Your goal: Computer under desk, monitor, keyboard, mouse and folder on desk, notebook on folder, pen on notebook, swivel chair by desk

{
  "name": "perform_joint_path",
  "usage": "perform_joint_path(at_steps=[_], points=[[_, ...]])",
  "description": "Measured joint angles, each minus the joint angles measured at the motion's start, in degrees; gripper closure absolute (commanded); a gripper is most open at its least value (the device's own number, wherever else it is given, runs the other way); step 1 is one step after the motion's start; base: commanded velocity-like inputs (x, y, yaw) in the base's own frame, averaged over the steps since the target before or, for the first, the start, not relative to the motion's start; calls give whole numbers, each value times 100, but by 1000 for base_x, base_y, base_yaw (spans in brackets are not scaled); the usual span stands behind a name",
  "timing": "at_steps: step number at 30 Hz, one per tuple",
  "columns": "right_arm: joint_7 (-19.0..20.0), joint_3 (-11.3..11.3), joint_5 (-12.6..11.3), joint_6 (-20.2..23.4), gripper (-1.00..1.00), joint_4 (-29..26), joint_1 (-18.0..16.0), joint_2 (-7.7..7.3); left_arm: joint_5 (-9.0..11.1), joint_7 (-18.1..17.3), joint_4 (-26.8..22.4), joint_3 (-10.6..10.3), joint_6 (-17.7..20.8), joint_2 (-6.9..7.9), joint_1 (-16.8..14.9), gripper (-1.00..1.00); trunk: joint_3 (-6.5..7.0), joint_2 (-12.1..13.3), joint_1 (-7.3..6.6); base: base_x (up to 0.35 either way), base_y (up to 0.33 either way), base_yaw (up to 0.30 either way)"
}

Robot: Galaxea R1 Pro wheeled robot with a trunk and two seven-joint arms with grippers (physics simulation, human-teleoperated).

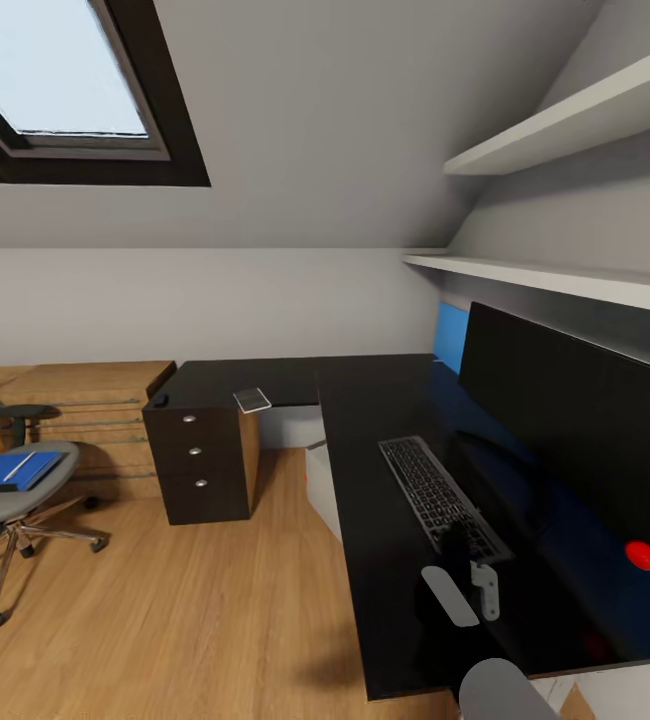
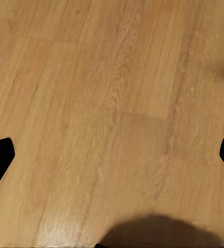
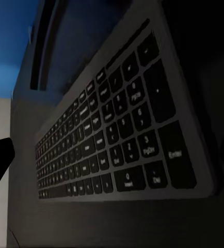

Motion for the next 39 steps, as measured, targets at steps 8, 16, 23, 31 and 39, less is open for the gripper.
perform_joint_path(at_steps=[8,16,23,31,39], points=[[0,-2,7,-2,-100,0,0,0,-3,0,0,2,0,2,0,-100,0,0,1,-326,0,0],[0,0,8,-4,-100,8,0,0,-1,0,1,3,0,2,0,-100,0,0,1,-334,0,0],[0,-3,8,-4,-100,9,0,0,-1,0,0,3,0,2,0,-100,0,0,1,-335,0,0],[-1,4,7,-4,-100,100,0,0,3,0,0,3,0,2,0,-100,0,0,1,-335,0,0],[5,12,8,1,-100,207,0,0,1,0,0,3,0,2,0,-100,0,0,1,-335,0,0]])
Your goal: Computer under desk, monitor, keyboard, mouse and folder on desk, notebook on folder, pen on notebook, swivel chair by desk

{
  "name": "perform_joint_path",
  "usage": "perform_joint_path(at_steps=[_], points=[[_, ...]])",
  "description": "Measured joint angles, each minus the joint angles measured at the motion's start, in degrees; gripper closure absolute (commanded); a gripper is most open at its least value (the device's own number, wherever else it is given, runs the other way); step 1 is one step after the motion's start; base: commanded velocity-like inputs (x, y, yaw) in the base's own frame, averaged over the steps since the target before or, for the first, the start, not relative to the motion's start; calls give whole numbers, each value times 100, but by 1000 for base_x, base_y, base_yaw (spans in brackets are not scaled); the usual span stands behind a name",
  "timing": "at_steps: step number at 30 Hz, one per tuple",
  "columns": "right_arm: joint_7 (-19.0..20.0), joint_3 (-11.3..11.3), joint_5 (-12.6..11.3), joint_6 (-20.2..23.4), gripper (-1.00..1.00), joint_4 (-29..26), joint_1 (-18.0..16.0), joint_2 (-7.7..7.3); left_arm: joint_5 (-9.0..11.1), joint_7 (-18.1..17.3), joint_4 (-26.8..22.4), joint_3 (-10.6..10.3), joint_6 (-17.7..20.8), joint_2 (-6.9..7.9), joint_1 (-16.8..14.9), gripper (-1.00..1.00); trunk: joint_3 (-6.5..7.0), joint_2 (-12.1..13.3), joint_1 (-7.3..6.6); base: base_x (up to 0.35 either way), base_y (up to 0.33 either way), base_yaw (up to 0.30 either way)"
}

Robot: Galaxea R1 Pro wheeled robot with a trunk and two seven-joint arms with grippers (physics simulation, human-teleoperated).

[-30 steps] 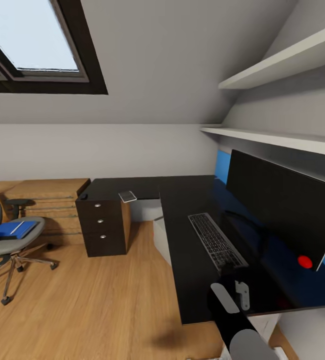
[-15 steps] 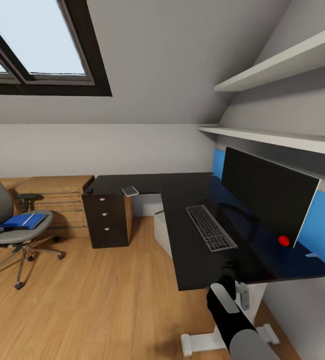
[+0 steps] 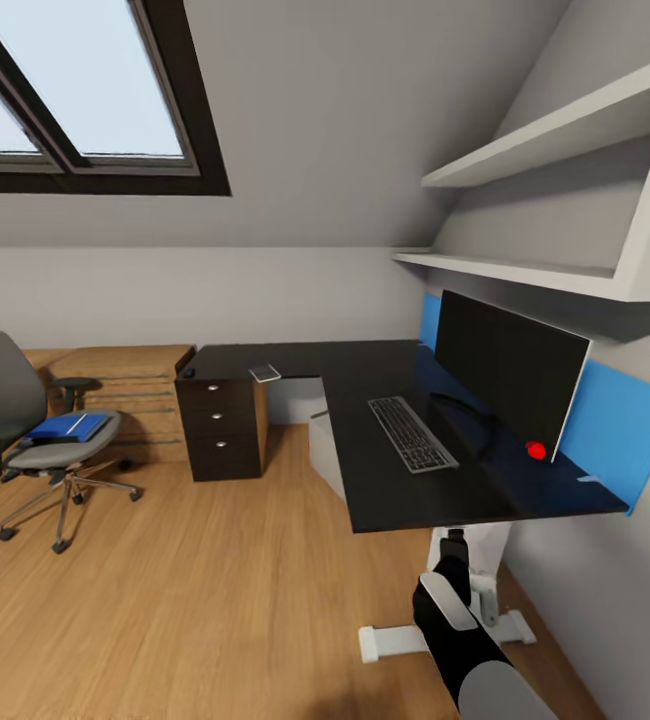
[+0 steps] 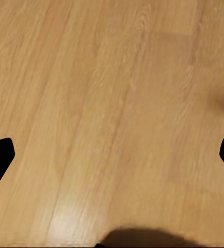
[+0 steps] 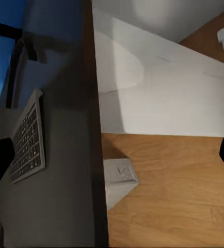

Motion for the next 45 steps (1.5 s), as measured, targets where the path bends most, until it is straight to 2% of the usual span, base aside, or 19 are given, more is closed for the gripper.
perform_joint_path(at_steps=[9,17,24,31,40,45], points=[[24,13,8,26,-100,20,0,0,3,0,1,0,0,0,0,-100,0,0,0,-326,0,0],[25,15,19,136,-100,68,0,0,-2,0,0,0,0,0,0,-100,0,0,-3,-99,0,0],[51,30,70,494,-100,535,0,0,-3,0,0,0,0,0,0,-100,0,0,-4,-15,0,0],[61,19,95,775,-100,732,0,1,-4,7,0,0,0,-4,0,-100,0,0,-4,-3,0,0],[66,23,107,862,-100,1145,0,0,-2,9,0,0,0,-3,0,-100,0,0,-4,0,0,0],[68,31,191,859,-100,1325,0,0,1,9,0,0,0,-1,0,-100,0,0,-4,0,0,0]])
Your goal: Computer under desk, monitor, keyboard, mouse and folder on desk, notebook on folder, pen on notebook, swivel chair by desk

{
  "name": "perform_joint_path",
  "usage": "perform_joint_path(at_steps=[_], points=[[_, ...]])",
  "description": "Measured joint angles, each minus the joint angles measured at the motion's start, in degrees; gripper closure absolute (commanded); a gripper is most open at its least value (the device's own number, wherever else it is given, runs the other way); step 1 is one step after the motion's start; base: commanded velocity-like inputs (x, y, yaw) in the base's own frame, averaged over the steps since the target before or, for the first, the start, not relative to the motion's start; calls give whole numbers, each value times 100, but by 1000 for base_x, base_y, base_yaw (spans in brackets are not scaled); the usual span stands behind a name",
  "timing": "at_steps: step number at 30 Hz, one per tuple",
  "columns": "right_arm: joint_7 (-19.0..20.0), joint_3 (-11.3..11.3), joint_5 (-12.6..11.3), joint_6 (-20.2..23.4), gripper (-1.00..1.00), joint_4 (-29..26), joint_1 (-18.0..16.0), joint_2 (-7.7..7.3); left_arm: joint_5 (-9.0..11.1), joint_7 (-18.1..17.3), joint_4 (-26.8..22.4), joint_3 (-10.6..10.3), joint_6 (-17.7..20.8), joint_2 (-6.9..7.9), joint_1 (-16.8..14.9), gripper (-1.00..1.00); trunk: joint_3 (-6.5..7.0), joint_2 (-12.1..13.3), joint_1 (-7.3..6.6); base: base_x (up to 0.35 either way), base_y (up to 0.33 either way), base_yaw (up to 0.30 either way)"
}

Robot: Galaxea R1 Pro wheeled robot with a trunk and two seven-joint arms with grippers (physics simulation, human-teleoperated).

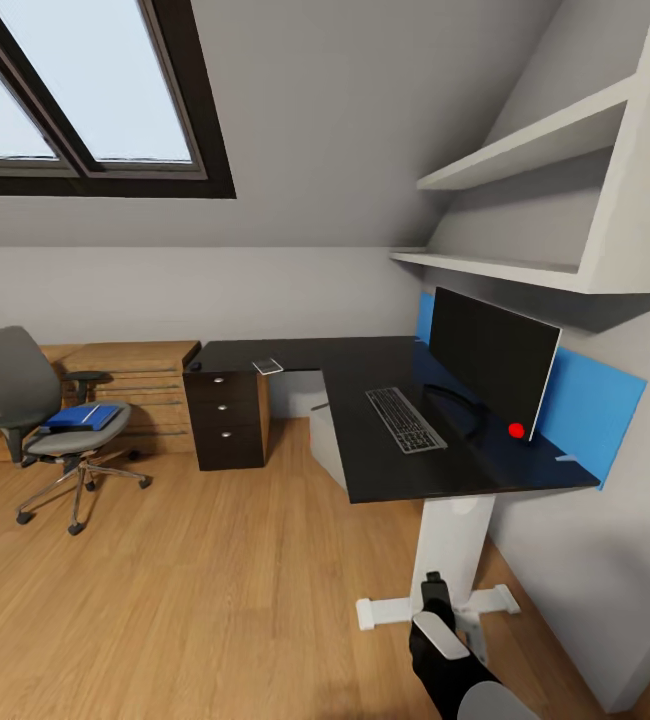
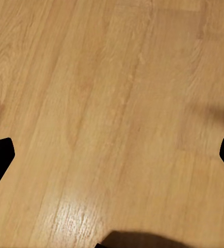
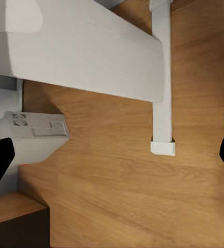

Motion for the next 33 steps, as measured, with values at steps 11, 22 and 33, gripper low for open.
perform_joint_path(at_steps=[11,22,33], points=[[9,3,566,-6,-100,104,0,0,2,0,0,0,0,1,0,-100,0,0,0,0,0,0],[14,3,780,-1,-100,116,0,0,0,-3,0,0,1,-7,0,-100,0,0,0,0,0,0],[16,3,803,5,-100,127,0,0,-4,-2,0,0,0,-5,0,-100,0,0,0,0,0,0]])
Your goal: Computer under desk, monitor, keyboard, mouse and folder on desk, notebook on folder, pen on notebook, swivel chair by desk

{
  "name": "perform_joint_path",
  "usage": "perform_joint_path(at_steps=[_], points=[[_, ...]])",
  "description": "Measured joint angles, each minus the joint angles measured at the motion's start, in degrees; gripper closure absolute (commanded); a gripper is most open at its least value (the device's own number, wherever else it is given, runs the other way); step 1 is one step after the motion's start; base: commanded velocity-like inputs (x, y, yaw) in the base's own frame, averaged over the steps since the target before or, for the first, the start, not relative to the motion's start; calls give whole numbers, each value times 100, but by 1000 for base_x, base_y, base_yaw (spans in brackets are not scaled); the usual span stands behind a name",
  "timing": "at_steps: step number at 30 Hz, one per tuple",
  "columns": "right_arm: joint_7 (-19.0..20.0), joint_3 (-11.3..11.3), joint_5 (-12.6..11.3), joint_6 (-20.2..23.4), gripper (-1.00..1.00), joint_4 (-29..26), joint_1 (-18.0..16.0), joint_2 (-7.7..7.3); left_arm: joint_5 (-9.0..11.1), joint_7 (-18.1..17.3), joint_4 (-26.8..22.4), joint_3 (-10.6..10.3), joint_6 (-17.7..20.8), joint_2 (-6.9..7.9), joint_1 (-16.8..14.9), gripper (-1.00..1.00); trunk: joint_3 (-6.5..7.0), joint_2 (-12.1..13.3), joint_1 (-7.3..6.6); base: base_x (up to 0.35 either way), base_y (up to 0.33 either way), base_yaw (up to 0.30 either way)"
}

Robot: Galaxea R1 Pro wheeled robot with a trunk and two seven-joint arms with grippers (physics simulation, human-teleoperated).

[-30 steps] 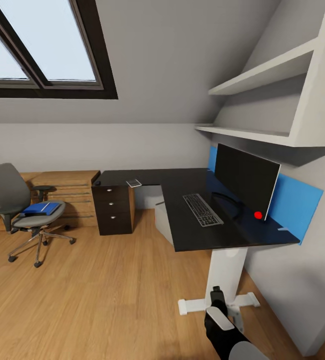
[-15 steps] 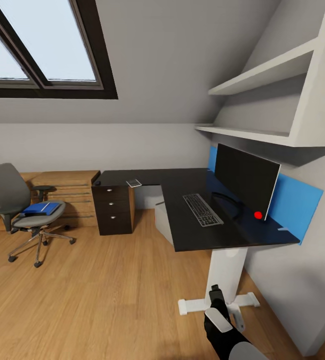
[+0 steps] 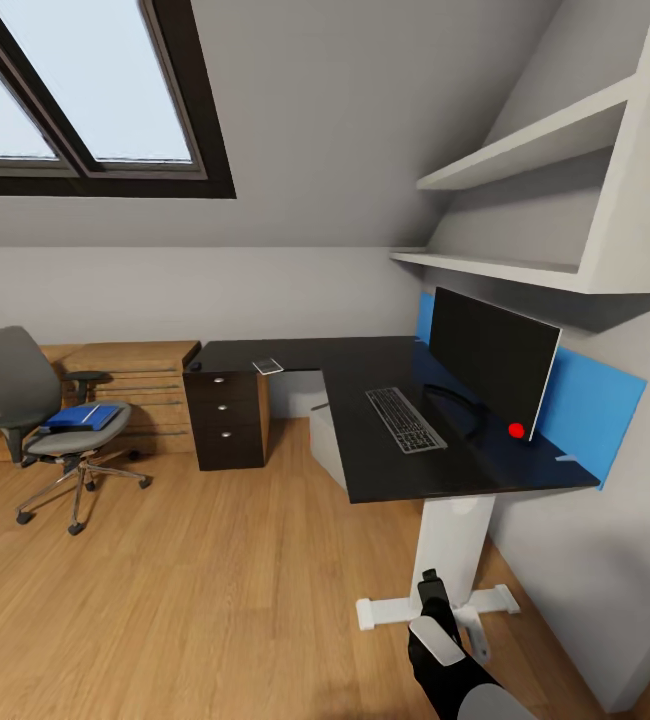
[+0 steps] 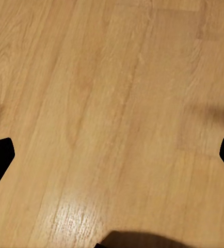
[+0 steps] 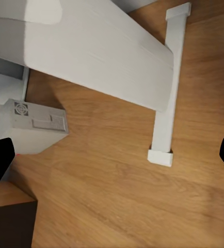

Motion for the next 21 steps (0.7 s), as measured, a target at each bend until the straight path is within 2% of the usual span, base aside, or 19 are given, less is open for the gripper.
perform_joint_path(at_steps=[12,21], points=[[8,10,4,10,-100,67,0,0,0,1,0,0,0,-3,0,-100,0,0,0,0,0,0],[10,272,-15,8,-100,121,0,0,-1,2,0,-8,1,-11,0,-100,0,0,0,0,0,0]])
